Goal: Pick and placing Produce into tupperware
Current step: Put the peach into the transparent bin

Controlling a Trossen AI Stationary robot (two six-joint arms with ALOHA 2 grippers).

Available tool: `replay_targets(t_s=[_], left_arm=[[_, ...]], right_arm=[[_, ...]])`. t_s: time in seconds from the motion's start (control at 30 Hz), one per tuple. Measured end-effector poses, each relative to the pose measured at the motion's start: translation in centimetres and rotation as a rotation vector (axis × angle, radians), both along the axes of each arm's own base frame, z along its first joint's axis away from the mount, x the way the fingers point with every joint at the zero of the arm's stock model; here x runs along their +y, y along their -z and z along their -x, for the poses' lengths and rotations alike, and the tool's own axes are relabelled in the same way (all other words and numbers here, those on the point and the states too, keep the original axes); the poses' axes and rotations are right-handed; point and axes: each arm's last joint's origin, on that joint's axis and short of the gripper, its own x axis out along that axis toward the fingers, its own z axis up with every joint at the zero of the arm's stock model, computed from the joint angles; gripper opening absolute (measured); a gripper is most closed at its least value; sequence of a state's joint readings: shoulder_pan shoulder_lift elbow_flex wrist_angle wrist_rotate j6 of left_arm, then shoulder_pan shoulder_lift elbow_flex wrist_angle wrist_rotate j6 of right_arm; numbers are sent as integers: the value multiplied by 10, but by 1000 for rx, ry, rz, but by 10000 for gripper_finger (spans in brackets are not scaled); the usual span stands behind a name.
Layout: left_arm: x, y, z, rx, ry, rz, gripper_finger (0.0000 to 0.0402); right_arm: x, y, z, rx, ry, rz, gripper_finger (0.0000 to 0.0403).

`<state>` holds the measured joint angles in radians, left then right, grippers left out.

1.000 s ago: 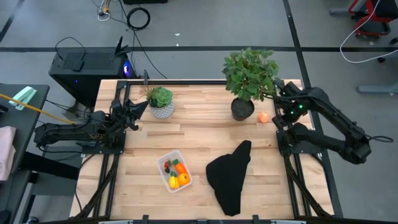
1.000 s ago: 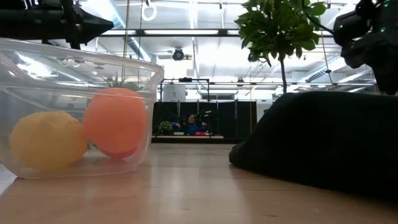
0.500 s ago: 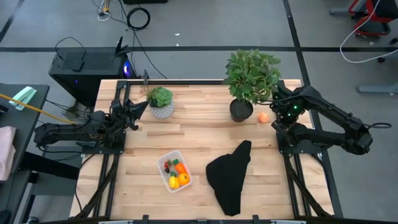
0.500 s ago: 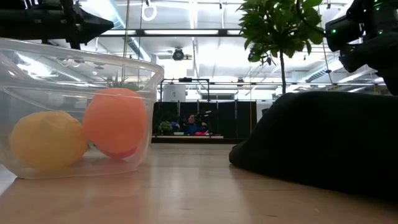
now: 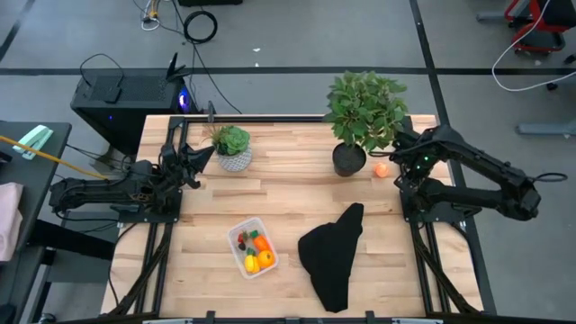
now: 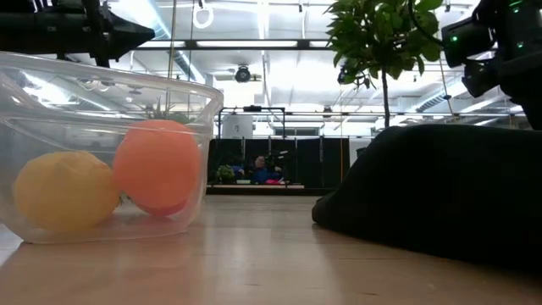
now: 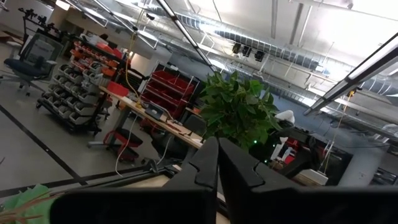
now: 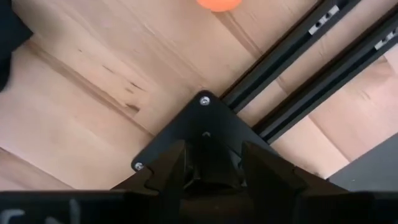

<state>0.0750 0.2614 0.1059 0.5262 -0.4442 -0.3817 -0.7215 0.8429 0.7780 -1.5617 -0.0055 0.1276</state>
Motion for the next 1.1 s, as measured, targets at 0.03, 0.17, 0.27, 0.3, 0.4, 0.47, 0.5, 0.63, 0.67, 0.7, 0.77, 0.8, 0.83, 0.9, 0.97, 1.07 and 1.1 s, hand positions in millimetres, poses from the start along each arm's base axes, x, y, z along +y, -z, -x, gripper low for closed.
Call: replay_targets(t_s=[0.03,0.17,0.27,0.3,0.4,0.47,0.5,0.63,0.67,0.7,0.77,0.8,0.83,0.9,0.97,1.07,1.1], left_arm=[[0,0,0,0,0,0,22],[0,0,0,0,0,0,16],[0,0,0,0,0,0,6],[0,0,0,0,0,0,5],[0,0,0,0,0,0,9],[0,0,0,0,0,0,17],[0,0,0,0,0,0,20],[0,0,0,0,0,0,18],[0,0,0,0,0,0,14],[0,0,0,-1,0,1,11],[0,0,0,0,0,0,6],[0,0,0,-1,0,0,5],[0,0,0,-1,0,1,5],[0,0,0,0,0,0,10],[0,0,0,0,0,0,18],[0,0,0,0,0,0,23],[0,0,0,0,0,0,21]], right_arm=[[1,0,-1,1,-16,1,164],[7,0,-6,1,-104,1,164],[12,0,-9,3,-167,2,164],[14,0,-10,5,-186,6,164],[17,0,-14,-4,-221,27,164],[17,0,-18,-16,-205,87,163],[17,0,-21,-34,-195,123,162],[19,-3,-35,-167,-170,252,153],[20,-4,-36,-180,-180,277,151],[22,-4,-37,-174,-191,298,150],[26,-4,-35,-133,-206,349,147],[28,-4,-34,-111,-203,377,145],[29,-4,-33,-97,-195,400,145],[32,-1,-35,-107,-171,429,144],[33,10,-36,-99,-147,417,145],[34,26,-38,-52,-137,388,152],[34,25,-42,-64,-124,393,154]])
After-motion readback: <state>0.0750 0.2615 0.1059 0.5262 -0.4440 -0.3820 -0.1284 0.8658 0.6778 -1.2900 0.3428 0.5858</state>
